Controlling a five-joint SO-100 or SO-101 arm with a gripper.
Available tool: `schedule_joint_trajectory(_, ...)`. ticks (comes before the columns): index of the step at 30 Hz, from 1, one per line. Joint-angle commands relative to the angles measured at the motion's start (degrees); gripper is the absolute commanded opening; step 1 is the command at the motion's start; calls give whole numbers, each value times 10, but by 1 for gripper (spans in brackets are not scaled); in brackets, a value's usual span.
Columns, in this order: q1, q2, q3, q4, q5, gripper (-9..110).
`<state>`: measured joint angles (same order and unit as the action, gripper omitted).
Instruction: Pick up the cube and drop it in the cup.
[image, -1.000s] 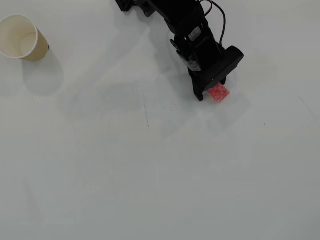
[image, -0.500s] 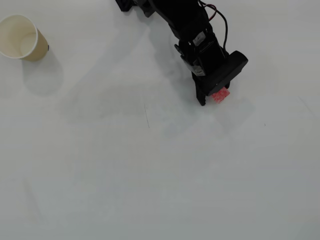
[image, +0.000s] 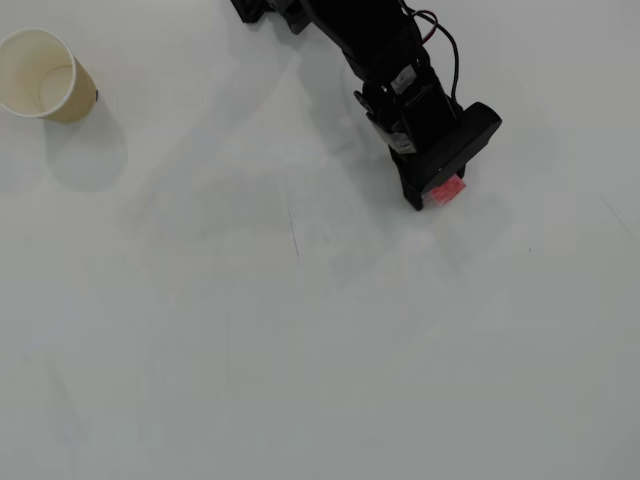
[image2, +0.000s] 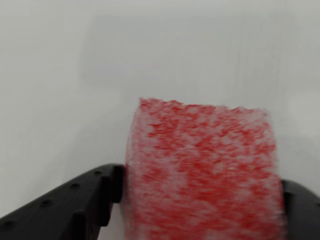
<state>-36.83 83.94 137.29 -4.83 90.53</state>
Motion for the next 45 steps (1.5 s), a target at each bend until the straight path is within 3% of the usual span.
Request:
schedule_joint_trajectory(1, -5, 11, -53, 0, 3, 18)
schedule_joint_trajectory(27, 19, 70, -25, 0, 2, 15)
schedule_joint_trajectory(45, 220, 352, 91, 56, 0, 15)
